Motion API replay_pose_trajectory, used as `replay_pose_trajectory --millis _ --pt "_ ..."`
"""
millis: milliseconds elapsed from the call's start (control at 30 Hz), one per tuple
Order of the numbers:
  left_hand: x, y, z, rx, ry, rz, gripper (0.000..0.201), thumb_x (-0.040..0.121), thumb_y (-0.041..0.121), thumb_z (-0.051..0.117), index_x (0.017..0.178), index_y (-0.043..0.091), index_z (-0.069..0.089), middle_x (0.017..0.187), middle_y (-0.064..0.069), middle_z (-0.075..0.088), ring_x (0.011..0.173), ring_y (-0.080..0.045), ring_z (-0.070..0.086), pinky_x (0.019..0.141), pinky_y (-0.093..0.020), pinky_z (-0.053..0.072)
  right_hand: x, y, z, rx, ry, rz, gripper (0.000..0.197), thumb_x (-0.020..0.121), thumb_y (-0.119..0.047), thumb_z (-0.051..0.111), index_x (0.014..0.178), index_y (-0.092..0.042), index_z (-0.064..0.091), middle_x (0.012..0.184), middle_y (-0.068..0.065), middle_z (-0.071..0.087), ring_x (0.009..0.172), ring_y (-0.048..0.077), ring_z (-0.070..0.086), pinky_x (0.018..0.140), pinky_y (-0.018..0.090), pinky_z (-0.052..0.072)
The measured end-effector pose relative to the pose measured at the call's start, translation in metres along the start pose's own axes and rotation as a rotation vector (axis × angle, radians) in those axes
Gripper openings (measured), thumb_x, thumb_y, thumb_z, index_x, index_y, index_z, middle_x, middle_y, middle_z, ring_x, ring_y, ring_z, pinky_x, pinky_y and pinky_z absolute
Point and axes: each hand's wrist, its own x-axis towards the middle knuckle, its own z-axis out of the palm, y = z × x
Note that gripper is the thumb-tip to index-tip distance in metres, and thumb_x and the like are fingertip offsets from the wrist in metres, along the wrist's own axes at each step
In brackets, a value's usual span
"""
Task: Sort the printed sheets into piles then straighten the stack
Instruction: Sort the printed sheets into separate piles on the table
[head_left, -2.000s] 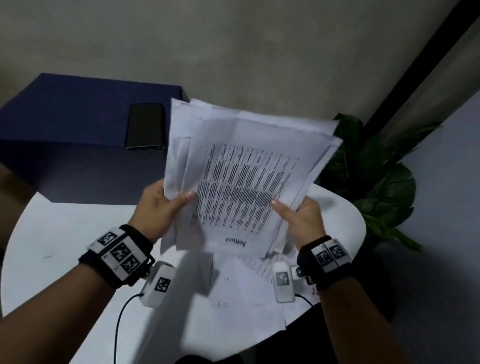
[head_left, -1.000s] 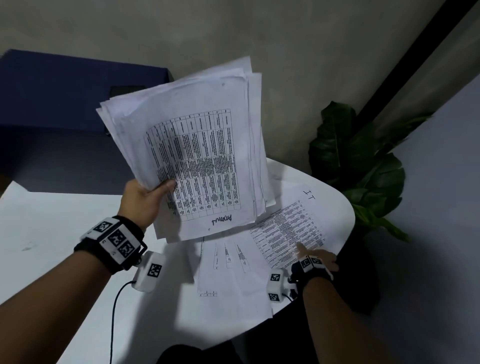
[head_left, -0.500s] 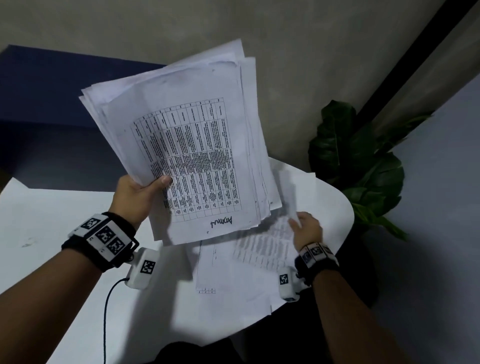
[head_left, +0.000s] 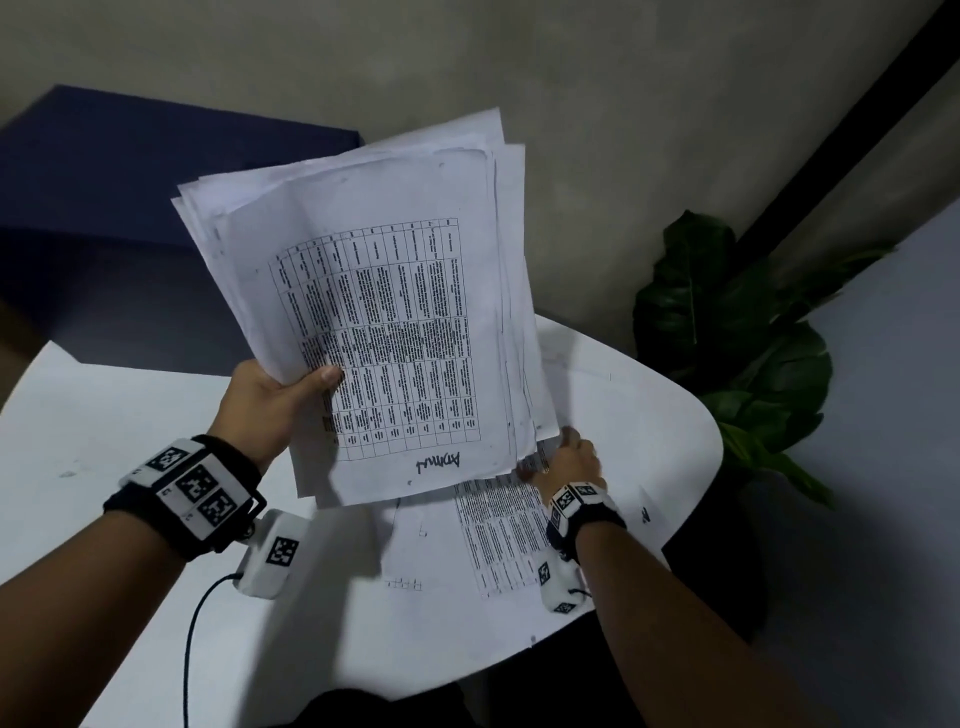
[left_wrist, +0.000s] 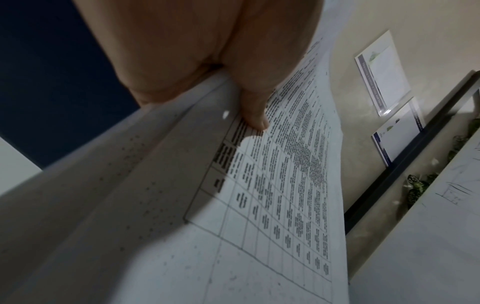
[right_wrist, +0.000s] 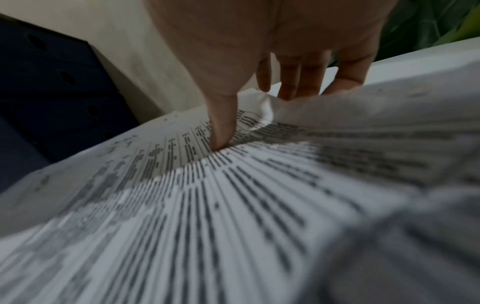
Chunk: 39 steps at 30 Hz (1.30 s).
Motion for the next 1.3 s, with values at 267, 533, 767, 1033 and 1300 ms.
replay_pose_trajectory --millis 267,533,767,1033,1300 --pt "0.003 0.003 -0.006 0.013 0.023 0.008 0.018 0.086 0.01 0.073 0.095 -0.005 0.07 0.089 -0.016 0.07 0.073 -0.014 0.067 0.065 -0.027 0.06 -0.03 -0.023 0.01 0.034 -0.123 0.166 0.131 0.059 -0.054 0.084 0.152 -0.008 0.004 0.147 0.02 0.026 0.133 0.04 0.038 0.104 0.05 0.043" --pt "0.004 -0.012 -0.005 0.143 -0.037 -0.139 0.02 0.081 0.021 0.081 0.071 0.007 0.07 0.067 -0.012 0.066 0.065 -0.027 0.063 0.069 -0.051 0.058 -0.049 -0.014 -0.022 0.429 0.057 0.189 0.035 0.081 -0.013 0.074 0.113 -0.005 0.063 0.113 0.014 0.069 0.104 0.03 0.066 0.086 0.031 0.054" --pt "-0.013 -0.061 0.008 0.57 -0.189 -0.449 0.03 0.084 0.023 0.078 0.085 -0.005 0.068 0.07 -0.017 0.07 0.054 -0.025 0.065 0.051 -0.029 0.052 -0.065 0.003 -0.152 0.483 0.529 -0.01 0.028 0.077 -0.025 0.079 0.093 -0.005 0.068 0.089 0.014 0.069 0.086 0.031 0.067 0.073 0.037 0.053" --pt "-0.015 -0.092 0.011 0.674 -0.288 -0.519 0.033 0.089 0.032 0.071 0.098 0.0 0.068 0.085 -0.011 0.071 0.077 -0.027 0.068 0.068 -0.032 0.055 -0.055 -0.012 -0.116 0.998 0.081 0.004 0.04 0.072 -0.021 0.084 0.109 -0.013 0.071 0.108 0.008 0.073 0.09 0.026 0.071 0.077 0.043 0.06" --pt "-0.004 -0.116 0.012 0.333 -0.124 -0.591 0.11 0.063 0.095 0.046 0.136 0.014 0.056 0.13 -0.008 0.063 0.118 -0.031 0.062 0.103 -0.049 0.047 -0.065 -0.068 0.007 0.513 -0.097 0.111 0.082 0.086 -0.057 0.058 0.146 -0.008 0.033 0.15 0.013 0.039 0.136 0.033 0.04 0.111 0.044 0.035"
